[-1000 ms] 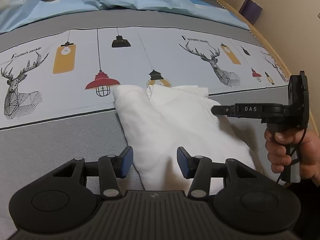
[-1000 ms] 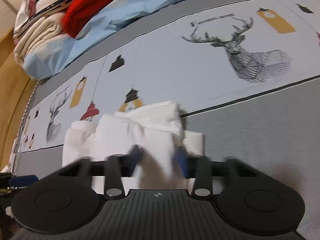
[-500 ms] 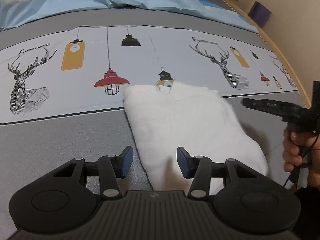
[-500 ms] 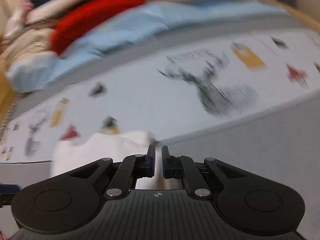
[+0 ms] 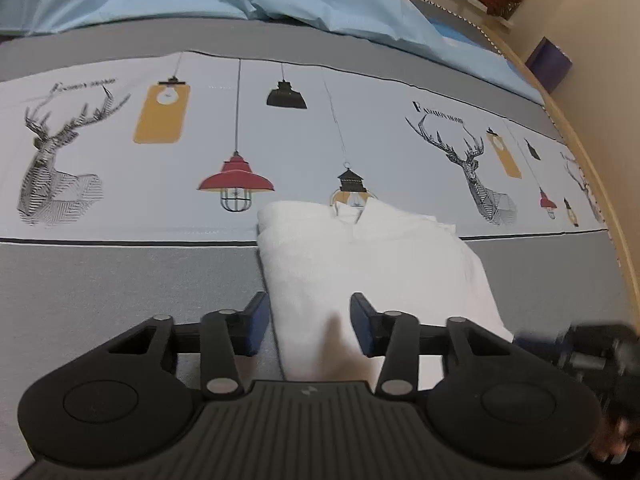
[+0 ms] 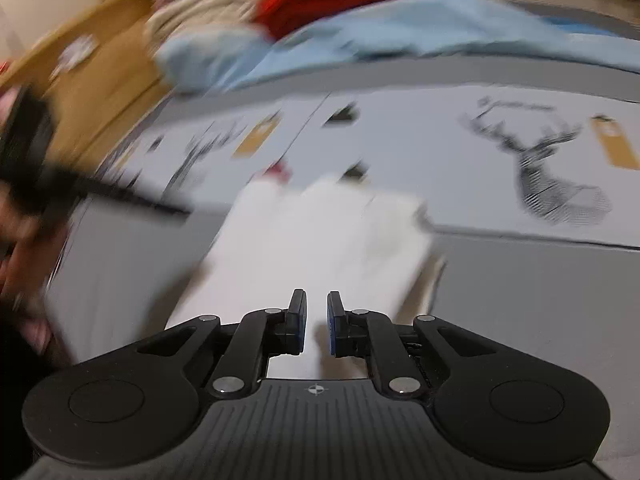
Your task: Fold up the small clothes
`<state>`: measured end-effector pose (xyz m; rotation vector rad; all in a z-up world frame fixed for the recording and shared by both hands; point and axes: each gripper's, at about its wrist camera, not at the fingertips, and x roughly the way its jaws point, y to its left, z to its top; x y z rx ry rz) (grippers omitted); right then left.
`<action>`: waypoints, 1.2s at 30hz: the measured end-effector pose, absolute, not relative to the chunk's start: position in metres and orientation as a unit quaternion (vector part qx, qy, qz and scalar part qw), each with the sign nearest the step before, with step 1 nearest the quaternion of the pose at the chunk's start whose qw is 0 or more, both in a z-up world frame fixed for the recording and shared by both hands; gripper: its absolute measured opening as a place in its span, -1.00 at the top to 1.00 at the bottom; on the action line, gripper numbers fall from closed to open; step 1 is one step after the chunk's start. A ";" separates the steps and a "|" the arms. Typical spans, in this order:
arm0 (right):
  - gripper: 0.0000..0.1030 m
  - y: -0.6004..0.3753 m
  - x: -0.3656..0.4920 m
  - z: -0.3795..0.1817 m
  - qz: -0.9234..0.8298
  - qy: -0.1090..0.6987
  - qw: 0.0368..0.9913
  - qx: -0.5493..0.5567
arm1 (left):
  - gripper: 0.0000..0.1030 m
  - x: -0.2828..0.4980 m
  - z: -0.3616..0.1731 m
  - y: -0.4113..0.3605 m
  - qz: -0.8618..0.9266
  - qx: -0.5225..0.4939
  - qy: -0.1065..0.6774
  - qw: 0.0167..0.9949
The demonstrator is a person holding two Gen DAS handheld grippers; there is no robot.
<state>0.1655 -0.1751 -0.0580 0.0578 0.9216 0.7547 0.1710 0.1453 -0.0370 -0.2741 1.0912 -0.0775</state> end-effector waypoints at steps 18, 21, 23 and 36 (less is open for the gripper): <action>0.07 -0.197 0.166 -0.066 0.350 0.474 0.807 0.053 | 0.05 0.197 -0.080 0.139 -0.021 -0.119 0.545 0.830; -0.33 -0.207 0.177 -0.062 0.300 0.452 0.834 0.106 | -0.17 0.200 -0.083 0.157 0.006 -0.157 0.545 0.824; -0.33 -0.205 0.186 -0.072 0.267 0.471 0.833 0.114 | -0.29 0.202 -0.091 0.163 0.006 -0.182 0.559 0.809; -0.44 -0.183 0.209 -0.126 0.212 0.564 0.784 0.147 | -0.39 0.222 -0.126 0.158 -0.039 -0.248 0.575 0.779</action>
